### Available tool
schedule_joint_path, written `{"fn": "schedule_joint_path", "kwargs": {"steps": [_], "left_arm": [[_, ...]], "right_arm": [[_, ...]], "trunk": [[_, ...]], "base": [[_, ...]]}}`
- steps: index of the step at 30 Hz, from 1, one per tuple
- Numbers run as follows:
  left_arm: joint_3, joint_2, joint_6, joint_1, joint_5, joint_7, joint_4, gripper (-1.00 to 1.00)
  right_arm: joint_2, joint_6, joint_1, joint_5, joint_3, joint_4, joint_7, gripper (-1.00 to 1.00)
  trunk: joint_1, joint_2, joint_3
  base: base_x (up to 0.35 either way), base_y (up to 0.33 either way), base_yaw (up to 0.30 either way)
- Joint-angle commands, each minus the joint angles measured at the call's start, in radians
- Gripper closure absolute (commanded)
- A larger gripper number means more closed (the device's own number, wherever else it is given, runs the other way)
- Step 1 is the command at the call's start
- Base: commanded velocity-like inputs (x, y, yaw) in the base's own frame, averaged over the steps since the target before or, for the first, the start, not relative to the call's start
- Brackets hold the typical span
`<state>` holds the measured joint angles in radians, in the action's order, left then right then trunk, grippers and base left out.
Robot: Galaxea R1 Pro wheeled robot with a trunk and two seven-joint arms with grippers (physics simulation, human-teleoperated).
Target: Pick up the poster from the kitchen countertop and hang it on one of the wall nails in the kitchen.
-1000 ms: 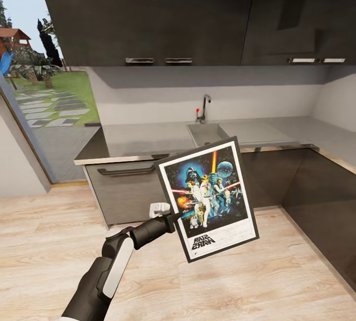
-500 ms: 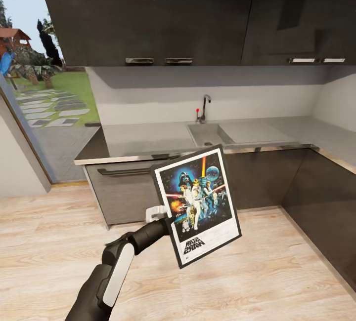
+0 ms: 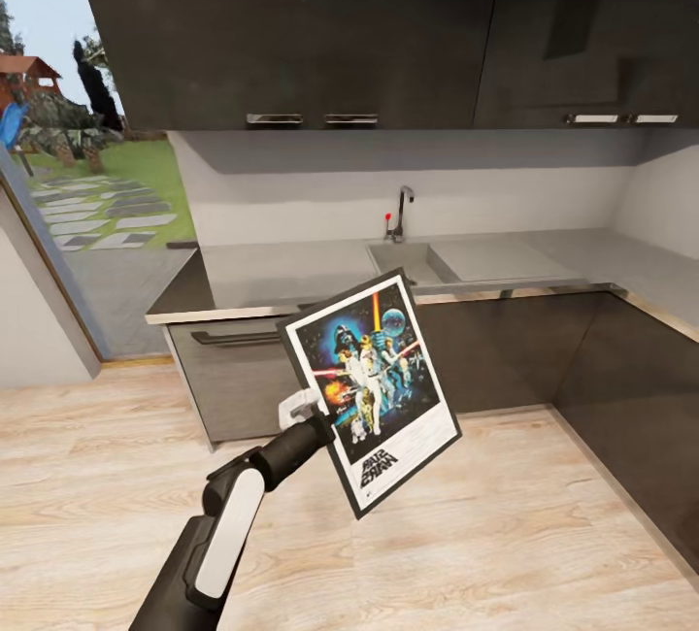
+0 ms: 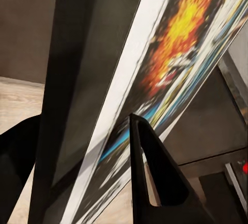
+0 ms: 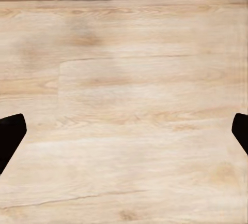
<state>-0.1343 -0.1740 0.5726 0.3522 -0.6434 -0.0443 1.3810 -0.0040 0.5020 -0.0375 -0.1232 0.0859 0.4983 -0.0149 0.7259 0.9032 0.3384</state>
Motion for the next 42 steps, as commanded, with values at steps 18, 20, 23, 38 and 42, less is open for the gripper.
{"fn": "schedule_joint_path", "kwargs": {"steps": [18, 20, 23, 38, 42], "left_arm": [[-0.08, 0.0, -0.02, 0.001, -0.209, 0.221, 0.035, 1.0], [-0.093, 0.0, -0.038, 0.001, -0.215, 0.234, 0.036, 1.0], [-0.123, 0.0, -0.071, 0.001, -0.224, 0.249, 0.036, 1.0], [-0.221, 0.0, -0.212, 0.001, -0.414, 0.412, 0.048, 1.0], [-0.235, 0.0, -0.273, 0.001, -0.417, 0.487, 0.06, 1.0]], "right_arm": [[0.098, -0.128, -0.109, -0.053, -0.207, 0.032, 0.359, -1.0], [0.106, -0.131, -0.115, -0.053, -0.213, 0.035, 0.388, -1.0], [0.116, -0.135, -0.126, -0.053, -0.248, 0.04, 0.44, -1.0], [0.151, -0.14, -0.159, -0.053, -0.473, 0.062, 0.695, -1.0], [0.155, -0.141, -0.16, -0.053, -0.51, 0.062, 0.715, -1.0]], "trunk": [[0.0, 0.001, 0.001], [0.0, 0.001, 0.001], [0.0, 0.001, 0.001], [0.0, 0.001, 0.001], [0.0, 0.001, 0.001]], "base": [[0.0, 0.0, 0.0], [0.0, 0.0, 0.0], [0.0, 0.0, 0.0], [0.0, 0.0, 0.0], [0.0, 0.0, 0.0]]}}
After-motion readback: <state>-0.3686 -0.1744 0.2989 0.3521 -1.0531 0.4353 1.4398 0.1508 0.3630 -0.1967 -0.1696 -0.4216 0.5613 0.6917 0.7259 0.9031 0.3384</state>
